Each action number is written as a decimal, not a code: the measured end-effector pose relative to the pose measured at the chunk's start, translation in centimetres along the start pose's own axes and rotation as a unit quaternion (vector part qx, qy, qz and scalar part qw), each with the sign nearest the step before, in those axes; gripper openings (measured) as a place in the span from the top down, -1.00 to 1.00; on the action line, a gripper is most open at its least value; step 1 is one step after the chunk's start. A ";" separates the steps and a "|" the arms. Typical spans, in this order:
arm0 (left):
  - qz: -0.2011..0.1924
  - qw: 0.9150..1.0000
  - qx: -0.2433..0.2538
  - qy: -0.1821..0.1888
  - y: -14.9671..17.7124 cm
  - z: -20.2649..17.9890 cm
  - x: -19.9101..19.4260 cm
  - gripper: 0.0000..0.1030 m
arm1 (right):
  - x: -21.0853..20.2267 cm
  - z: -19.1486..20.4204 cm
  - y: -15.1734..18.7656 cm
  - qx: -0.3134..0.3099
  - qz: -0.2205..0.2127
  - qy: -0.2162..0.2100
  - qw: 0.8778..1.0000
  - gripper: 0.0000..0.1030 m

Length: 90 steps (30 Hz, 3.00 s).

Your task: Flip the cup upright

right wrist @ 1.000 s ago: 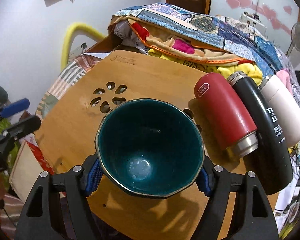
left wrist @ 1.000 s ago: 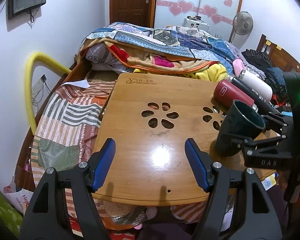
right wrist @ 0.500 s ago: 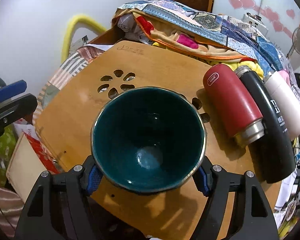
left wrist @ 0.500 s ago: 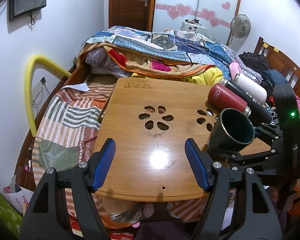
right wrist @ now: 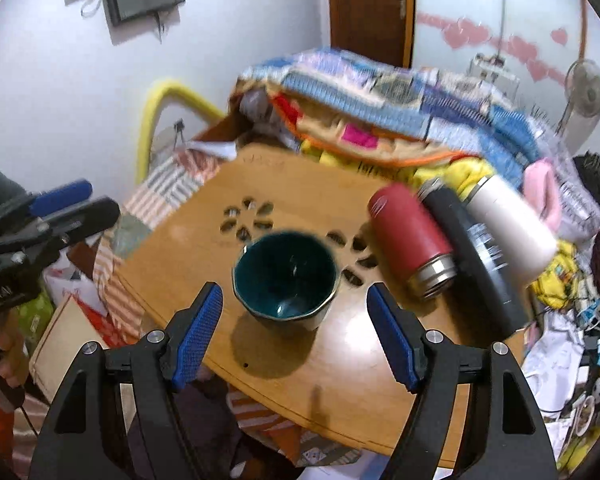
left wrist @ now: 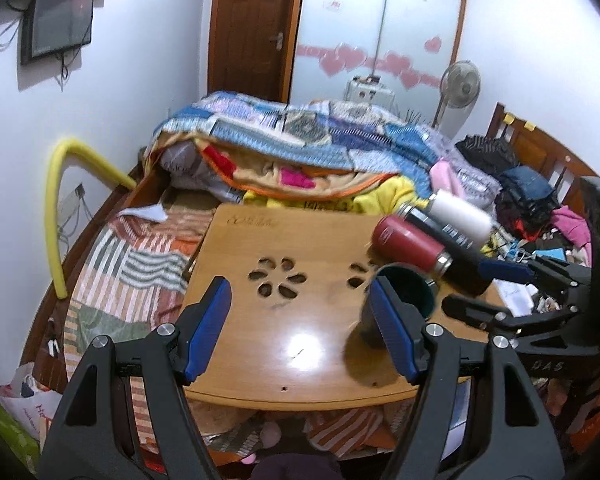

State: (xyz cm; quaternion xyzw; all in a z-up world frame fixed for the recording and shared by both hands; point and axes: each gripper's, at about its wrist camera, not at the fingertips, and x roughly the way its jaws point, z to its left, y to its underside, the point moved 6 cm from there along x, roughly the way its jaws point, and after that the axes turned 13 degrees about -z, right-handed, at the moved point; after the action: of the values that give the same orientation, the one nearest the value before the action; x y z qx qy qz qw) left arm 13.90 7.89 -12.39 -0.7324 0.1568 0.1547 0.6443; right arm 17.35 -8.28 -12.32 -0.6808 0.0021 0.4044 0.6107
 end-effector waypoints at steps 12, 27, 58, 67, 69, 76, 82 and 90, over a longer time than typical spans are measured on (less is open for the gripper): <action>-0.148 0.988 0.021 0.023 -6.0 -5.0 -9.1 -0.37 | -10.7 0.2 -6.0 0.022 -0.181 0.016 0.983 -0.39; -0.265 0.963 0.041 0.005 -7.4 -7.6 -15.5 -0.64 | -16.0 0.7 -6.0 0.020 -0.278 0.054 0.959 -0.71; -0.258 0.965 0.043 -0.016 -6.7 -8.0 -14.1 -0.96 | -16.6 -0.3 -4.9 0.029 -0.278 0.074 0.957 -1.00; -0.251 0.967 0.041 -0.018 -6.5 -7.7 -13.3 -0.97 | -16.3 -0.6 -5.2 0.032 -0.272 0.075 0.959 -1.00; -0.250 0.967 0.040 -0.019 -6.5 -7.6 -13.2 -0.97 | -16.2 -0.6 -5.2 0.031 -0.271 0.075 0.959 -1.00; -0.247 0.968 0.038 -0.022 -6.5 -7.4 -12.9 -0.97 | -16.2 -0.6 -5.2 0.032 -0.271 0.075 0.959 -1.00; -0.247 0.968 0.038 -0.022 -6.5 -7.4 -12.8 -0.97 | -16.1 -0.7 -5.2 0.033 -0.270 0.074 0.959 -1.00; -0.246 0.968 0.038 -0.022 -6.5 -7.4 -12.7 -0.97 | -16.1 -0.7 -5.1 0.033 -0.270 0.074 0.959 -1.00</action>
State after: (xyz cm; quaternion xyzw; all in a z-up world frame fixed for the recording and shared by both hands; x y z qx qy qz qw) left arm 5.38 1.75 -0.18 -0.7201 -0.0369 0.0016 0.6929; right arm 9.43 -15.47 0.81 -0.6633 -0.1232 0.1724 0.7178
